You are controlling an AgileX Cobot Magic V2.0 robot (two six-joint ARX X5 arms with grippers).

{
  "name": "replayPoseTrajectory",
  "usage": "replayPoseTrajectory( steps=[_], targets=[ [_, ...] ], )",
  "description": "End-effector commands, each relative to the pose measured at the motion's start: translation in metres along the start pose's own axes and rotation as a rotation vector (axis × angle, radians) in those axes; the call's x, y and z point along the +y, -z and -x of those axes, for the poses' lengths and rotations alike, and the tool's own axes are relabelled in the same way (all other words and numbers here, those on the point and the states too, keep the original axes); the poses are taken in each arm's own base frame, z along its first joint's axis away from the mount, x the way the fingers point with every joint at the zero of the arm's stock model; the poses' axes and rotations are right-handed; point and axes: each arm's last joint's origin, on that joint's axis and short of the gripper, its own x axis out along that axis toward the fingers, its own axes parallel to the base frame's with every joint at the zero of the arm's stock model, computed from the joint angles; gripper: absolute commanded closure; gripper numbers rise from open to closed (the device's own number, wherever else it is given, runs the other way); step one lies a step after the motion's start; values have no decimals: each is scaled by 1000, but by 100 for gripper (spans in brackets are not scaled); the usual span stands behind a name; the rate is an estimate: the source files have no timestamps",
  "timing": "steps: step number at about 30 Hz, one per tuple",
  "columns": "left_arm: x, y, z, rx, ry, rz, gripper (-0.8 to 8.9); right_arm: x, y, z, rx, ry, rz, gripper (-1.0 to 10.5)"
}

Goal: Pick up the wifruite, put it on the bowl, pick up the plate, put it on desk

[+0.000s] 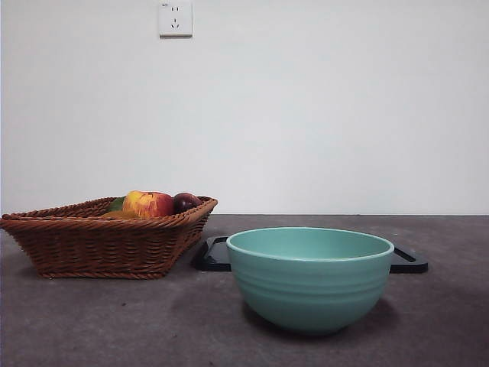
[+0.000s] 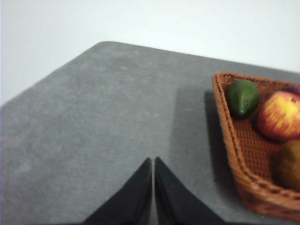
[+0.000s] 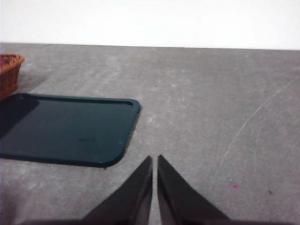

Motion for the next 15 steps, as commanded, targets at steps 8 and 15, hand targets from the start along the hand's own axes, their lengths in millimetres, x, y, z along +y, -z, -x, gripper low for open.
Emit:
replayPoseTrajectory(
  steps=[8,15],
  targets=[
    [1,6,-1,20,-7,181,806,0,0,0,-6,-8,-158,938],
    [-4,-10,5,16,80,216,804,2,-17,6,-59,-17,-192,938]
  ],
)
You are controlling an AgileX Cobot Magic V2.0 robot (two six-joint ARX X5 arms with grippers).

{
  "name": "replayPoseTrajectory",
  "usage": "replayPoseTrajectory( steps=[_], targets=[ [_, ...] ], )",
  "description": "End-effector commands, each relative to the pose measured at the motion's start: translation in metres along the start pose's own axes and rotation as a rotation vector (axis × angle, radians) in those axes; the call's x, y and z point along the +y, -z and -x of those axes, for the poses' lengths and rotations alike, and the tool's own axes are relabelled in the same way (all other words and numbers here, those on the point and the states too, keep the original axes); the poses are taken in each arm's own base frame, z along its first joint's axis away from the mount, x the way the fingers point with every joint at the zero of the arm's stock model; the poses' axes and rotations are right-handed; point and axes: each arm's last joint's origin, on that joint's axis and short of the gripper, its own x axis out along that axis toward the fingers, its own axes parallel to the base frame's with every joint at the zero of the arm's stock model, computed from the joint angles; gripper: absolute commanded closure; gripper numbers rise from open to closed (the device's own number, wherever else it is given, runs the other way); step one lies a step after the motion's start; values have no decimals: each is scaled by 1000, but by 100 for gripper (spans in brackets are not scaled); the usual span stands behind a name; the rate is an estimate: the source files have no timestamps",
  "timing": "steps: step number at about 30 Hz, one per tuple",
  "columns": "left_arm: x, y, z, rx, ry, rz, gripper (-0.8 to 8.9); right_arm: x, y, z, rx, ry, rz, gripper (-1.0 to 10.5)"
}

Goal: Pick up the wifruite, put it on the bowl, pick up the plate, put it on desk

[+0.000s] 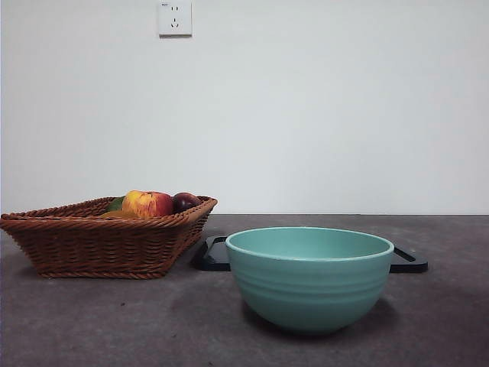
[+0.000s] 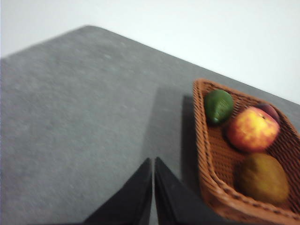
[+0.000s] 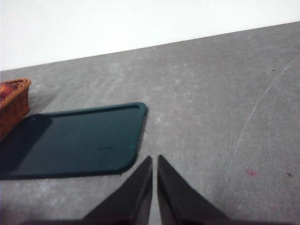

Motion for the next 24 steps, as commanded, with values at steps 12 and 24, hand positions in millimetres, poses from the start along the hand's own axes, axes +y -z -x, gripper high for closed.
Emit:
replayPoseTrajectory(
  steps=[12,24],
  targets=[
    [-28,-67,23,6,108,29,804,23,-75,31,-120,-52,-24,938],
    [-62,-131,27,210,326,-124,804,47,-140,45,192,-185,61,938]
  ],
)
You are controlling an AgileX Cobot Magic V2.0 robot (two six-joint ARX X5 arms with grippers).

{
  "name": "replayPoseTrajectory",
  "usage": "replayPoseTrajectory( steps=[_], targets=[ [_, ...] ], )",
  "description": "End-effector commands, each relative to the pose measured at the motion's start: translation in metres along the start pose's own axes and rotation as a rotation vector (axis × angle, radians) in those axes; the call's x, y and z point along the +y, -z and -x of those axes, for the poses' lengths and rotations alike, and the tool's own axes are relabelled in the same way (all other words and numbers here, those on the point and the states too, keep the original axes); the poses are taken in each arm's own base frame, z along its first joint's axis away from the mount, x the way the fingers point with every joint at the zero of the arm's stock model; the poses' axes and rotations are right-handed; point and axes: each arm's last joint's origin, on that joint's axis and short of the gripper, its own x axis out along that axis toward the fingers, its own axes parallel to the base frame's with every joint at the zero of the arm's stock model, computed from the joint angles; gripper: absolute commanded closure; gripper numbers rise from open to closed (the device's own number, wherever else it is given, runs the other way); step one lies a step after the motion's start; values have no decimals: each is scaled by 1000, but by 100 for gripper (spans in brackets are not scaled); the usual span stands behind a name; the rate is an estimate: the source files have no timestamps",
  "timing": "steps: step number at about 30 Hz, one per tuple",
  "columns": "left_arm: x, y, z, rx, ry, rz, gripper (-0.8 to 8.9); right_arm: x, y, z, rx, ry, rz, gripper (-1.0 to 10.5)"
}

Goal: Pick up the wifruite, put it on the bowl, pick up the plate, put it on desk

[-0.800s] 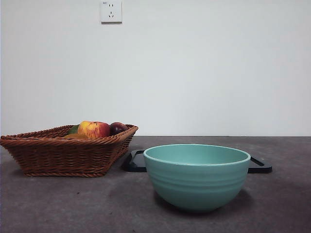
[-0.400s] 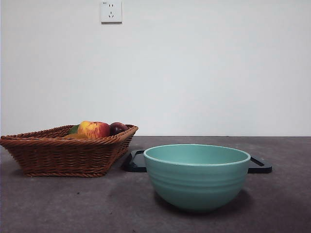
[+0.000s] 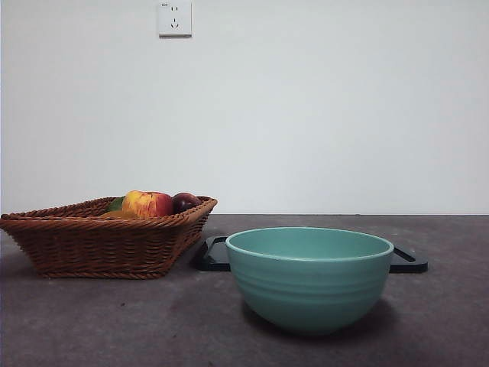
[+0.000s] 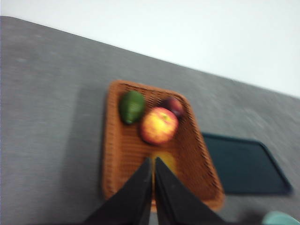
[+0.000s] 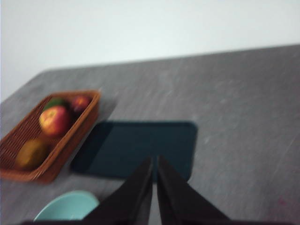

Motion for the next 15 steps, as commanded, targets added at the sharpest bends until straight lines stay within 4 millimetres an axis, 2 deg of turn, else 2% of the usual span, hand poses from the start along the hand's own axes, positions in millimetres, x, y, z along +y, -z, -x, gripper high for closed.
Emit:
replayPoseTrajectory(
  steps=[1,9,15],
  targets=[
    [-9,-14,1,24,71,-63,804,5,-16,1,66,-36,49,938],
    [-29,-33,-3,223,212,-100,804,15,-48,-4,266,-148,62,938],
    [-42,-35,-3,344,327,-128,804,23,-49,-6,412,-251,77,938]
  ],
)
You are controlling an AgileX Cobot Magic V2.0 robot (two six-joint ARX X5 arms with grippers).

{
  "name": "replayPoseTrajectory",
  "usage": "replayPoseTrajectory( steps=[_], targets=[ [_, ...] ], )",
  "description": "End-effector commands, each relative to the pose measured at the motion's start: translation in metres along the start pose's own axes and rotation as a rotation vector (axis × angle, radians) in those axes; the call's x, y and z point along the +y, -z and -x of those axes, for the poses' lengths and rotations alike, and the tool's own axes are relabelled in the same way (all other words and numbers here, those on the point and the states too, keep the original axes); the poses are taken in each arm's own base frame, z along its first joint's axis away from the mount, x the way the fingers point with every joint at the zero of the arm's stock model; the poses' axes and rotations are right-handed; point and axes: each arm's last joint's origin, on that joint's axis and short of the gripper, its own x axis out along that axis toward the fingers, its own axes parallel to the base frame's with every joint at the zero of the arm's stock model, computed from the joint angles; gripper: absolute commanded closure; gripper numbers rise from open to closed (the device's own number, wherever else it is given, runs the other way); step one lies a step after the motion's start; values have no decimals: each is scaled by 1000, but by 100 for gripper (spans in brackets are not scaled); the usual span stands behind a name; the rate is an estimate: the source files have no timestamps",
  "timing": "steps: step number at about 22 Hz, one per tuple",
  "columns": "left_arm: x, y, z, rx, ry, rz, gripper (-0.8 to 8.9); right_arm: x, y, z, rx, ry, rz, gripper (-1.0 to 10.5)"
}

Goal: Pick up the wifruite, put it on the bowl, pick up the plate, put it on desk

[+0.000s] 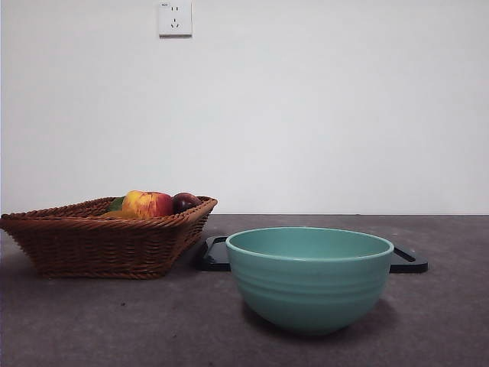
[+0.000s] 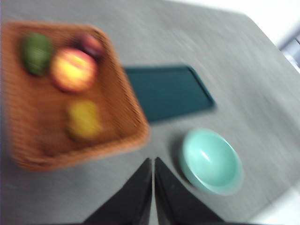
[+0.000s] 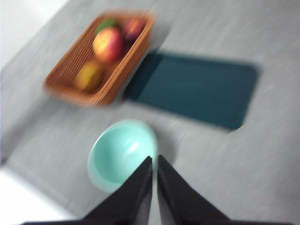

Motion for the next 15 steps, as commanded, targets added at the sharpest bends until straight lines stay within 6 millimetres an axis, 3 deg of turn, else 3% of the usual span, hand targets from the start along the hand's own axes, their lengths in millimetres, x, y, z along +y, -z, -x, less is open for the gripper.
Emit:
replayPoseTrajectory(
  steps=[1,10,12,13,15],
  targets=[
    [-6,-3,1,34,45,-44,804,5,1,0,53,-48,51,938],
    [-9,3,-2,109,75,-66,777,10,10,-1,145,-100,79,936],
    [-9,3,-2,110,74,-64,612,10,10,-1,145,-100,79,899],
    [-9,3,-2,109,73,-63,483,10,10,-1,145,-97,79,785],
    [-9,3,-2,109,74,-63,374,10,10,-1,146,-92,75,580]
  ],
)
